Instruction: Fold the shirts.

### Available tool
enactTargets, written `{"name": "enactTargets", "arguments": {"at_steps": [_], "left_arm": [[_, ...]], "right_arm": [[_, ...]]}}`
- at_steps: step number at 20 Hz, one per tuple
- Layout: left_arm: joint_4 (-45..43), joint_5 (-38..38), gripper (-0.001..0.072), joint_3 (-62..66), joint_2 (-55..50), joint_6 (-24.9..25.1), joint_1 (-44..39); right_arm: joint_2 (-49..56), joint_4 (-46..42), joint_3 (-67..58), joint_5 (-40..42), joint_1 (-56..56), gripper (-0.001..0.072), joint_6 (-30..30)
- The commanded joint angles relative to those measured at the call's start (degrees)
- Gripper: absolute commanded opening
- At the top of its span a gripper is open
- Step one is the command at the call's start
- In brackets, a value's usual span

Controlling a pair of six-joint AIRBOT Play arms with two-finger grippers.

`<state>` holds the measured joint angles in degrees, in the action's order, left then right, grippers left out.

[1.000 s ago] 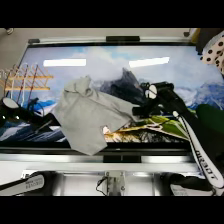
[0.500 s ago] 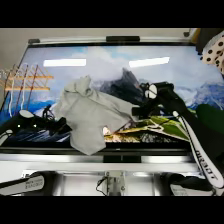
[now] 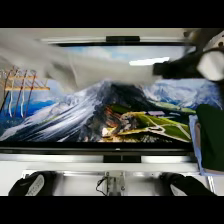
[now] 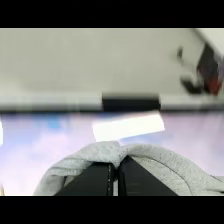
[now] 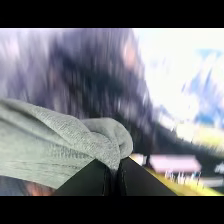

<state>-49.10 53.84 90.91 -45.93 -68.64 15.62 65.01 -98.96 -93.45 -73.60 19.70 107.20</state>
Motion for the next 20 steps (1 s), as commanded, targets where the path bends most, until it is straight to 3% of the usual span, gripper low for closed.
{"name": "enactTargets", "arguments": {"at_steps": [1,3,6,10,13,17,20], "left_arm": [[-8.22,-3.98,0.0036,17.53,7.39,-9.01,1.27],[-17.14,6.38,0.0036,17.90,8.70,-16.72,1.25],[-22.27,23.96,0.0037,13.42,8.57,-18.62,1.25],[-16.04,23.21,0.0037,9.77,9.97,-14.23,1.14],[-15.61,25.44,0.0037,9.53,10.47,-13.07,1.16],[-14.40,29.75,0.0037,-1.73,10.80,-15.21,1.14],[-6.95,23.41,0.0037,-17.70,10.75,-14.49,1.14]], "right_arm": [[-11.13,-11.02,-6.54,1.07,-0.02,0.0075,7.19],[-14.80,-10.84,-6.51,-5.01,0.00,0.0075,7.80],[-15.54,-6.67,-5.99,-17.31,0.00,0.0075,4.68],[-15.56,0.92,-1.60,-25.49,0.00,0.0076,1.70],[-15.74,1.18,4.83,-31.32,0.00,0.0075,0.76],[-16.00,3.98,24.87,-26.62,0.00,0.0075,1.09],[-14.14,12.52,39.36,-9.42,0.00,0.0076,4.70]]}}
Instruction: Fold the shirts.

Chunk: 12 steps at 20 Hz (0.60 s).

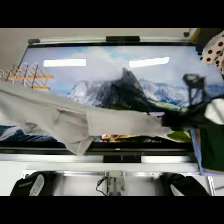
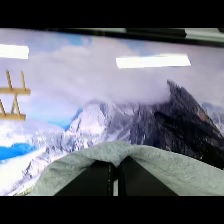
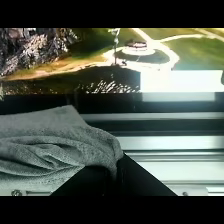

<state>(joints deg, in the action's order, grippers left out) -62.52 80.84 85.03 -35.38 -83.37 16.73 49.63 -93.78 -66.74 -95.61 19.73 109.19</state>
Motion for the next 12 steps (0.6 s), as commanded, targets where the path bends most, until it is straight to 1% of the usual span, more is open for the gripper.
{"name": "enactTargets", "arguments": {"at_steps": [1,3,5,6,8,10,11,12], "left_arm": [[10.25,-8.44,0.0037,-17.66,0.22,1.16,0.02],[15.39,-17.20,0.0037,-26.99,0.00,1.92,0.02],[15.89,-21.84,0.0037,-32.46,-1.01,1.95,0.02],[15.85,-22.45,0.0037,-33.86,-1.81,2.40,0.02],[15.85,-22.38,0.0038,-34.75,-4.22,5.25,0.02],[15.87,-23.15,0.0037,-34.75,-6.93,6.69,0.02],[15.87,-24.17,0.0037,-34.75,-8.39,6.69,0.02],[15.89,-25.27,0.0038,-34.75,-9.73,6.69,0.02]], "right_arm": [[3.45,9.55,15.15,18.60,-0.02,0.0083,4.11],[9.53,11.78,15.74,28.09,-0.04,0.0083,5.92],[15.65,14.32,14.25,34.29,-1.07,0.0093,6.88],[18.97,17.14,12.83,36.33,-2.82,0.0099,6.88],[25.00,23.61,9.22,39.23,-7.54,0.0097,5.09],[29.90,31.54,5.16,42.45,-12.28,0.0099,-0.50],[31.74,36.13,3.30,44.11,-14.14,0.0180,-3.65],[32.89,39.93,1.90,45.00,-15.58,0.0524,-6.86]]}}
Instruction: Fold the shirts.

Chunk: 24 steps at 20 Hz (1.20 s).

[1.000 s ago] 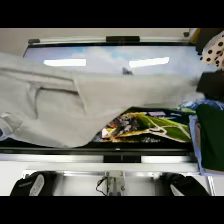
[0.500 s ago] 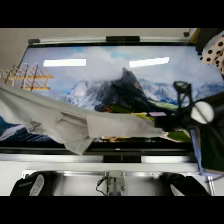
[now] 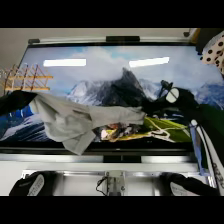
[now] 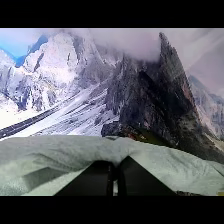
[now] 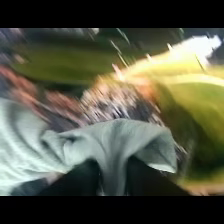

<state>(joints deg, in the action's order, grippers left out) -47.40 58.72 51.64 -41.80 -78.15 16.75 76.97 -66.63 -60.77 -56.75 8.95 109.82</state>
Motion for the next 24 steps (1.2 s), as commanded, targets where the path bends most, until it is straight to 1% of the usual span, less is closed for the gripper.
{"name": "enactTargets", "arguments": {"at_steps": [1,2,3,6,7,10,13,15,17,18,19,20,21,22,24], "left_arm": [[0.76,-3.85,0.0038,-1.36,-4.37,1.46,0.00],[0.76,-4.24,0.0037,-1.36,-5.27,1.46,0.00],[0.76,-4.31,0.0038,-1.36,-6.01,1.51,0.00],[0.76,-4.31,0.0038,-1.36,-6.71,2.10,0.00],[0.76,-4.31,0.0038,-1.36,-6.71,2.10,0.00],[0.76,-4.31,0.0038,-1.36,-6.71,2.08,0.00],[0.76,-4.28,0.0038,-1.36,-6.71,2.05,0.00],[0.76,-4.28,0.0038,-1.36,-6.69,2.05,0.00],[0.76,-4.28,0.0038,-1.36,-6.69,2.03,0.00],[0.76,-4.28,0.0038,-1.36,-6.69,2.03,0.00],[0.79,-4.28,0.0038,-1.36,-6.69,2.03,0.00],[0.79,-4.28,0.0038,-1.33,-6.69,2.03,0.00],[0.79,-4.28,0.0038,-1.31,-6.69,2.03,0.00],[0.79,-4.31,0.0038,-1.25,-6.69,2.03,0.00],[0.76,-4.28,0.0038,-0.48,-6.67,2.69,0.02]], "right_arm": [[6.21,15.37,-5.49,5.60,-6.16,0.0639,-12.98],[6.03,14.62,-6.38,3.91,-7.63,0.0638,-16.68],[5.73,11.52,-6.84,1.20,-8.96,0.0638,-18.56],[5.97,-6.56,-6.05,-9.60,-11.08,0.0637,-18.86],[6.21,-8.26,-4.72,-10.60,-10.64,0.0637,-20.46],[8.11,-2.36,-0.79,-8.35,-7.08,0.0637,-27.10],[11.28,-1.03,-0.70,-5.81,-3.30,0.0637,-27.45],[12.68,1.46,-0.70,-5.40,-1.70,0.0637,-28.61],[13.77,1.79,-0.70,-4.87,-0.02,0.0636,-29.11],[14.25,1.81,-0.70,-4.37,0.68,0.0619,-29.09],[14.56,1.84,-0.70,-4.00,1.18,0.0486,-28.81],[14.78,1.60,-0.70,-3.28,1.55,0.0319,-27.67],[14.75,1.92,-0.72,-2.67,1.64,0.0184,-26.82],[14.58,2.75,-0.87,-2.97,1.57,0.0079,-26.36],[13.38,3.85,-2.91,-7.19,1.57,0.0074,-27.10]]}}
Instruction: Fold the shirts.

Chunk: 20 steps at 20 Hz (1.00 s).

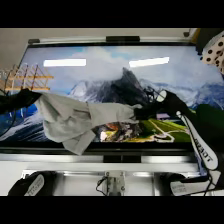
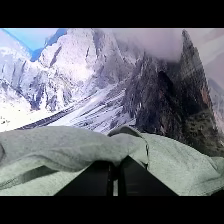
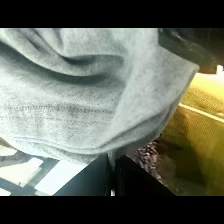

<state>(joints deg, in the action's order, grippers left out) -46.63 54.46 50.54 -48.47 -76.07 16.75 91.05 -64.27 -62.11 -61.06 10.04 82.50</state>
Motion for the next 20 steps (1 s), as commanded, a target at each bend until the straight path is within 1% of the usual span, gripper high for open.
{"name": "enactTargets", "arguments": {"at_steps": [1,3,5,6,7,8,9,10,11,12,13,14,15,17,18,20], "left_arm": [[0.00,0.11,0.0038,2.43,0.02,2.25,0.02],[0.00,0.22,0.0038,9.81,0.02,5.16,0.02],[-0.07,0.11,0.0037,23.71,0.00,6.78,0.07],[-0.15,0.02,0.0037,31.67,-0.02,7.58,0.11],[-1.60,-0.44,0.0037,39.93,-0.02,7.37,0.33],[-3.98,-0.39,0.0037,48.48,-0.02,6.91,0.92],[-8.07,0.13,0.0036,55.30,0.02,4.85,1.66],[-13.84,2.12,0.0037,61.00,0.13,1.16,2.47],[-19.32,6.03,0.0037,64.48,0.33,-3.15,3.17],[-22.36,10.45,0.0037,65.57,0.66,-6.32,3.54],[-22.34,14.86,0.0037,65.48,1.29,-6.97,3.56],[-20.04,17.92,0.0037,65.51,1.36,-6.91,3.56],[-15.45,18.67,0.0037,65.51,1.88,-5.57,3.56],[-7.69,14.73,0.0038,65.57,4.00,1.95,3.58],[-7.34,11.43,0.0038,65.57,5.53,2.64,3.58],[-10.34,5.62,0.0037,65.57,8.70,1.36,3.58]], "right_arm": [[-2.19,2.40,-3.52,-5.92,0.48,0.0074,-1.73],[-7.76,4.17,-9.97,-10.45,0.46,0.0074,-3.98],[-15.04,5.25,-19.34,-11.04,-0.42,0.0074,-3.76],[-18.40,5.40,-24.98,-10.58,-1.53,0.0075,-2.58],[-21.46,4.79,-30.95,-9.49,-3.06,0.0074,-0.50],[-24.44,2.78,-37.22,-8.44,-5.09,0.0074,3.02],[-27.02,-0.66,-42.82,-8.00,-7.39,0.0074,7.54],[-29.14,-3.93,-46.58,-8.48,-9.44,0.0074,11.47],[-31.52,-6.25,-48.52,-9.86,-11.45,0.0074,13.75],[-33.55,-6.73,-48.87,-12.11,-12.94,0.0074,14.05],[-35.15,-6.54,-48.87,-15.02,-13.88,0.0074,14.05],[-36.28,-6.21,-48.89,-17.03,-13.97,0.0074,14.01],[-37.38,-4.70,-48.89,-17.94,-13.97,0.0074,13.73],[-40.17,-3.43,-48.89,-17.16,-13.97,0.0074,12.11],[-41.77,-4.22,-48.89,-16.52,-13.99,0.0074,11.87],[-45.53,-9.62,-48.89,-15.15,-13.99,0.0074,11.89]]}}
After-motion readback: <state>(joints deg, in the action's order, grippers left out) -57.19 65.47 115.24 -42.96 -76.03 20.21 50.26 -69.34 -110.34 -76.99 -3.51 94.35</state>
